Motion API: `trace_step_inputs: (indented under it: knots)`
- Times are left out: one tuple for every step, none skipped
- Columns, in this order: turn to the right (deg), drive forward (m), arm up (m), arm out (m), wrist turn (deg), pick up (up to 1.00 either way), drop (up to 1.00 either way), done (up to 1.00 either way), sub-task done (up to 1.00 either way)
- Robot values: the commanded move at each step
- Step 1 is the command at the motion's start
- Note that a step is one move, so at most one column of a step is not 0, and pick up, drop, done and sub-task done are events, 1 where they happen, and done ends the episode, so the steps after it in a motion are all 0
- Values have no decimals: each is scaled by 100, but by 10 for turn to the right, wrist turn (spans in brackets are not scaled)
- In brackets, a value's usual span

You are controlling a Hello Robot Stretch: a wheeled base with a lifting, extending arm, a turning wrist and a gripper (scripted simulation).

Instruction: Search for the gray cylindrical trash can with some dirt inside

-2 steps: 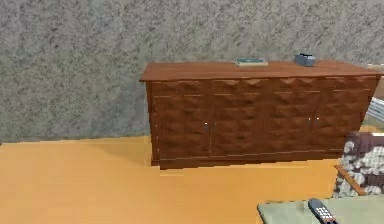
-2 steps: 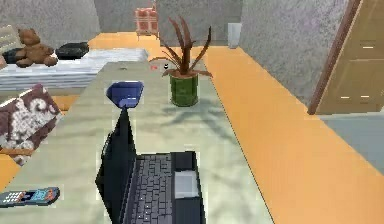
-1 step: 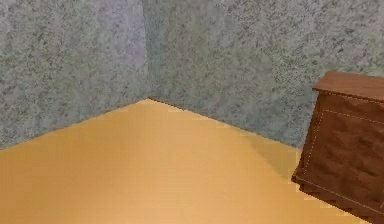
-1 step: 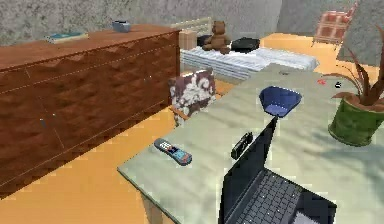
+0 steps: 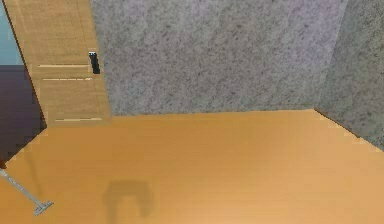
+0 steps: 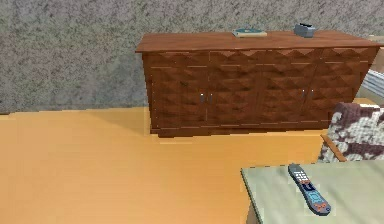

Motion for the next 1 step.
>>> trace_step_inputs:
  knots:
    - [-30,0,0,0,0,0,0,0,0]
